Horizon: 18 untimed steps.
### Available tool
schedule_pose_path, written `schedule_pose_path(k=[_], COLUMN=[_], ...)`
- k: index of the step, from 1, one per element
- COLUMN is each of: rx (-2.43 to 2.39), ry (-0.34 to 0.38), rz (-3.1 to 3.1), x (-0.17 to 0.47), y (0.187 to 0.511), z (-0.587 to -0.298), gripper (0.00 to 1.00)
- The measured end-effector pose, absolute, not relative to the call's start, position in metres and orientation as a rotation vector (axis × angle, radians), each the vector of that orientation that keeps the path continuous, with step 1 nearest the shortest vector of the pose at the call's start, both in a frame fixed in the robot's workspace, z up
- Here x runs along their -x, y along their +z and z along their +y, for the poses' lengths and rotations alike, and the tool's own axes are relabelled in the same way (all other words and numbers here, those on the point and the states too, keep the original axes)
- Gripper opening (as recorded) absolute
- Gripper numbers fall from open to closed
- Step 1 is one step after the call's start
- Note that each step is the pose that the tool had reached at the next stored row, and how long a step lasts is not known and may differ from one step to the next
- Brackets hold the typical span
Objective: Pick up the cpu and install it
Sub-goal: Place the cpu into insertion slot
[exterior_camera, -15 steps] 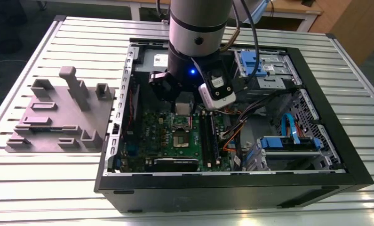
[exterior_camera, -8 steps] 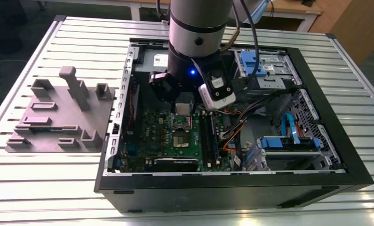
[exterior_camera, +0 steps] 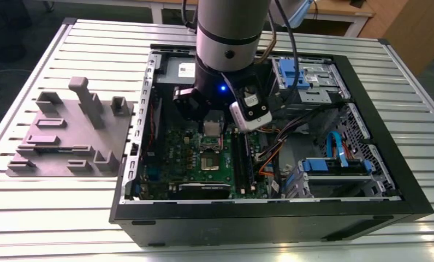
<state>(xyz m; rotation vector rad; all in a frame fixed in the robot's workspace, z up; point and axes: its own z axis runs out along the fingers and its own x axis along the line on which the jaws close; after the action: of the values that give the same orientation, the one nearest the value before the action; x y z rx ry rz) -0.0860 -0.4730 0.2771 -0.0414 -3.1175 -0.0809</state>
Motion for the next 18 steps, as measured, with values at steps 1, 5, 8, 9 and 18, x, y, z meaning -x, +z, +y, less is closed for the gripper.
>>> schedule_pose_path(k=[1, 5, 8, 9, 18], rx=[0.041, 0.041, 0.041, 0.041, 0.041], ry=[-0.081, -0.081, -0.081, -0.081, -0.081], rz=[-3.117, -3.117, -3.117, -3.117, -3.118], x=[0.0860, 0.0860, 0.0860, 0.0860, 0.0860], y=[0.2762, 0.2744, 0.2742, 0.2742, 0.2697], z=[-0.4730, -0.4730, -0.4730, -0.4730, -0.4745], gripper=[0.47, 0.47, 0.47, 0.47, 0.47])
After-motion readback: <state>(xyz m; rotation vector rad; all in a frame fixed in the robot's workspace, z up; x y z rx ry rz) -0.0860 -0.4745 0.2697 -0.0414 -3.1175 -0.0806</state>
